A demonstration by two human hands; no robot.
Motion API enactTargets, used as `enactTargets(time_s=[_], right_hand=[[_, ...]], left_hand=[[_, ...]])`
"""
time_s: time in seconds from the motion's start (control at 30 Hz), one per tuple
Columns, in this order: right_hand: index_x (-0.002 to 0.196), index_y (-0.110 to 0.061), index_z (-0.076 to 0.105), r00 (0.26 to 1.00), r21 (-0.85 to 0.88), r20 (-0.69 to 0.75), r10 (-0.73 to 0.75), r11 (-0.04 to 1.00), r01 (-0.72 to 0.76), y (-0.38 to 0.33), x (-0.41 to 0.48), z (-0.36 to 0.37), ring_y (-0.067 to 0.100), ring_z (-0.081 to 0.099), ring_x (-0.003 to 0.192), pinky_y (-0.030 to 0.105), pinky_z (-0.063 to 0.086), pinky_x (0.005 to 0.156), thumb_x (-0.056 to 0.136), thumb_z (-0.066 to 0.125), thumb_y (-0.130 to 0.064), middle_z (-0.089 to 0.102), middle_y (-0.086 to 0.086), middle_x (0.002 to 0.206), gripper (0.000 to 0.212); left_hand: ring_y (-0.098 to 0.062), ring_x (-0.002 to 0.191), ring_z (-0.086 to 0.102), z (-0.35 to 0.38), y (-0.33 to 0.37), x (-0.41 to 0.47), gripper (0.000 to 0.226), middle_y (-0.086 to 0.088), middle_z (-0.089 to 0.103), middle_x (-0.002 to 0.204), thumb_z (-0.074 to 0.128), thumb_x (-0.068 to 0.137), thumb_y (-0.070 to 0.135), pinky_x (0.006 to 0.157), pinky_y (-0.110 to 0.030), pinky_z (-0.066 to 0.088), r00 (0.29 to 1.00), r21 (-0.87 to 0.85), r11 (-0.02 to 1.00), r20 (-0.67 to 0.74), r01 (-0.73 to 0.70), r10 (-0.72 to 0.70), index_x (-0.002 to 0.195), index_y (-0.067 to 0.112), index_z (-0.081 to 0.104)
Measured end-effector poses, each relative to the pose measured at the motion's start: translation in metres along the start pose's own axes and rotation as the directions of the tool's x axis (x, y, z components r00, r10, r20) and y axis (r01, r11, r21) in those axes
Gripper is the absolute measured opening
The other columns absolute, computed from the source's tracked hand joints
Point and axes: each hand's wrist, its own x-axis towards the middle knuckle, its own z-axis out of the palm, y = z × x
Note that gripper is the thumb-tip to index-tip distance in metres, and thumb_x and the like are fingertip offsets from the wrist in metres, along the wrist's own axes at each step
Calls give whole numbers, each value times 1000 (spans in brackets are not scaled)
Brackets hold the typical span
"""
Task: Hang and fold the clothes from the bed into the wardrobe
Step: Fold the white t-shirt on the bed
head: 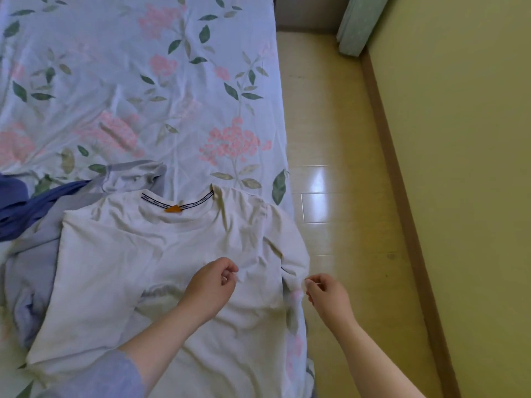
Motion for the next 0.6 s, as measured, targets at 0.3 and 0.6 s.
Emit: enactTargets(time_s=[0.3,0.6], right_hand=[[126,-15,58,996,9,-11,-93,996,93,11,91,2,14,58,108,29,48,91,97,56,-26,62,-3,118,31],[116,-15,63,986,38,123,-116,993,112,7,116,14,18,61,100,34,50,86,95,58,-24,66,-3,105,23]], left_hand=[[-19,98,58,27,33,98,38,-5,48,126,60,91,14,85,-32,49,983,151,984,-145,-90,112,128,10,51],[-25,124,50,25,70,160,47,-1,35,151,47,97,9,102,-36,40,980,340,924,-21,-178,196,144,14,41]])
